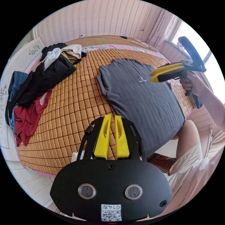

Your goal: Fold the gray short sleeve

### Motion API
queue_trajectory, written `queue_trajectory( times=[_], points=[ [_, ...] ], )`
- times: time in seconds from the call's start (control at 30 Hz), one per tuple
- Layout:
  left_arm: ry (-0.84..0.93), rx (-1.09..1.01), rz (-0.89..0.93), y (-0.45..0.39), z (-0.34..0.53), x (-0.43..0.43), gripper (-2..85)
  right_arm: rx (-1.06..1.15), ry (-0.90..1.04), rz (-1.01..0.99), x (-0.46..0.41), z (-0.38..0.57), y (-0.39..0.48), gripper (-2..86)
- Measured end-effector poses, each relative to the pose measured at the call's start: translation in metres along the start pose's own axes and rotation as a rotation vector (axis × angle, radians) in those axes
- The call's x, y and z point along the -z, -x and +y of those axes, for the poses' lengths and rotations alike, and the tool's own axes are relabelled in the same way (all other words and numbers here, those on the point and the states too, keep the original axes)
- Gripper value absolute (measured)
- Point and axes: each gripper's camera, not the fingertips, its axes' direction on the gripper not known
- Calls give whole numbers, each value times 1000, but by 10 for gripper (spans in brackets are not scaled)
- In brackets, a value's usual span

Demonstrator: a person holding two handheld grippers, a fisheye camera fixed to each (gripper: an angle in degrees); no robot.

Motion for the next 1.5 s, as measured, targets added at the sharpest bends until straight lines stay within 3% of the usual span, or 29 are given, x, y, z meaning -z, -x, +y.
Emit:
queue_trajectory(
  times=[0.17, 0.37, 0.53, 0.67, 0.8, 1.0, 1.13, 1.3, 1.5],
  points=[
    [-74, 130, -10, 18, -23, -27, 19, 31, 67, 54, -70, -118, 10, 132],
    [-68, 183, 67, 29, -34, -57, 73, 26, 194, 255, -139, -157, 3, 110],
    [-56, 129, 54, 25, -39, -69, 47, -22, 135, 256, -141, -160, -9, 23],
    [-105, 153, 43, 24, -32, -63, 40, -51, -56, -2, -115, -159, -25, 7],
    [-148, 210, 32, 26, -23, -60, 39, -56, -47, -106, -125, -168, -35, 9],
    [-133, 341, 123, 43, -11, -65, 40, 89, 42, 3, -139, -181, -16, 60],
    [-129, 382, 81, 45, 1, -63, 9, 187, 25, 155, -120, -188, -7, 76],
    [-160, 338, 105, 42, 2, -50, -3, 117, -66, 52, -87, -164, -23, 74],
    [-181, 208, 105, 22, -6, -42, -2, -114, -66, 17, -74, -49, -72, 72]
  ],
)
